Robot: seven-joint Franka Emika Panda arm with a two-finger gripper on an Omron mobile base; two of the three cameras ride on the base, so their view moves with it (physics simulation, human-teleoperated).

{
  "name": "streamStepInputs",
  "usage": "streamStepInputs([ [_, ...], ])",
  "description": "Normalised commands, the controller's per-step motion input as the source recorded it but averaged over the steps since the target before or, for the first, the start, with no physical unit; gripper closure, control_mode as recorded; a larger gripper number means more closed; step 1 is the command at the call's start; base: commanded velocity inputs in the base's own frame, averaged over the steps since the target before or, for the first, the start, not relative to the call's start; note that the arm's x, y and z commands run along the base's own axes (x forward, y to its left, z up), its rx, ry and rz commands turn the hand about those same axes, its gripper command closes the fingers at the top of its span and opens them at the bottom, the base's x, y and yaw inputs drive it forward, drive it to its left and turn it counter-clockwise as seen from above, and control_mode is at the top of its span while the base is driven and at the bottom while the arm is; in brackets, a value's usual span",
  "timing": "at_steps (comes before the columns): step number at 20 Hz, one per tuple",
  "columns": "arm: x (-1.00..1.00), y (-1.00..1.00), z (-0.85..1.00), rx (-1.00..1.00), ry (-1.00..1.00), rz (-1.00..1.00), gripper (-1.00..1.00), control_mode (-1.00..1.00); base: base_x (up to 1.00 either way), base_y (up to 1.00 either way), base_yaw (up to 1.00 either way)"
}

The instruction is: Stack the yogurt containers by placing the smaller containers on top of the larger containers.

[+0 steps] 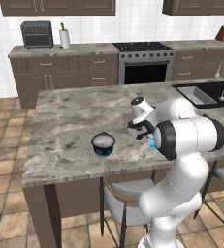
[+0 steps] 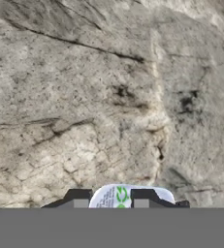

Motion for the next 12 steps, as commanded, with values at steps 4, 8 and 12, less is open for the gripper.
streamStepInputs([
  [4,-0.01,0.00,0.52,0.00,-0.08,0.00,1.00,-1.00,0.00,0.00,0.00],
  [8,-0.06,0.02,0.43,0.00,-0.11,0.00,1.00,-1.00,0.00,0.00,0.00],
  [12,-0.12,0.12,0.41,0.00,-0.13,0.00,1.00,-1.00,0.00,0.00,0.00],
])
